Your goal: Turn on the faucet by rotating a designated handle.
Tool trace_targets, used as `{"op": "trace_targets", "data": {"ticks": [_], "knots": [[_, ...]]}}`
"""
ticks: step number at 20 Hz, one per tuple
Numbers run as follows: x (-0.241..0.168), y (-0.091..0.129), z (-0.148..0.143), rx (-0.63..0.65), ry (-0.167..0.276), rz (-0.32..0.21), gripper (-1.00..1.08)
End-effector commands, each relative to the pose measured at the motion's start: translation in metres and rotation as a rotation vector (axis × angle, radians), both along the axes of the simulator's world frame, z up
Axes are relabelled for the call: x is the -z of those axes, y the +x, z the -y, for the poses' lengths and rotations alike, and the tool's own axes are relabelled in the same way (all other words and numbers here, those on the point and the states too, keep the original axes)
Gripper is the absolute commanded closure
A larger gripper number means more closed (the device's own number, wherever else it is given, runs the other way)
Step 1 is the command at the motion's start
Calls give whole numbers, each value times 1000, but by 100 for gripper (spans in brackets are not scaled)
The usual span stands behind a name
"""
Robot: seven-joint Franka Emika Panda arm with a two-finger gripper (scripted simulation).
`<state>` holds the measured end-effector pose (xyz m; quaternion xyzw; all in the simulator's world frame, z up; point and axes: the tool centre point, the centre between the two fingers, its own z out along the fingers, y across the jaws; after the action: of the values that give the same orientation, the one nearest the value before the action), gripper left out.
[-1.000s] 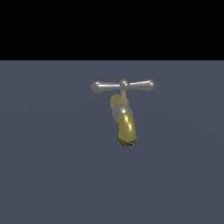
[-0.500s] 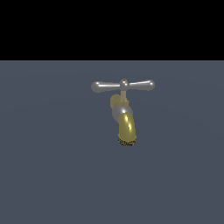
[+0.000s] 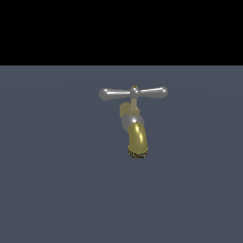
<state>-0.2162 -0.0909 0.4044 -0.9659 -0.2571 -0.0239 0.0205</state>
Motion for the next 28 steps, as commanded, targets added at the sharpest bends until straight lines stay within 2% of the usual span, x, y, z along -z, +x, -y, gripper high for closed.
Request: {"op": "trace_targets", "data": {"ticks": [1,15,28], "knots": [[10,6,8,-56,-4,0,108],[63,47,46,-360,-25,-1,108],[107,91,68,-625,-44,-2,108]]}}
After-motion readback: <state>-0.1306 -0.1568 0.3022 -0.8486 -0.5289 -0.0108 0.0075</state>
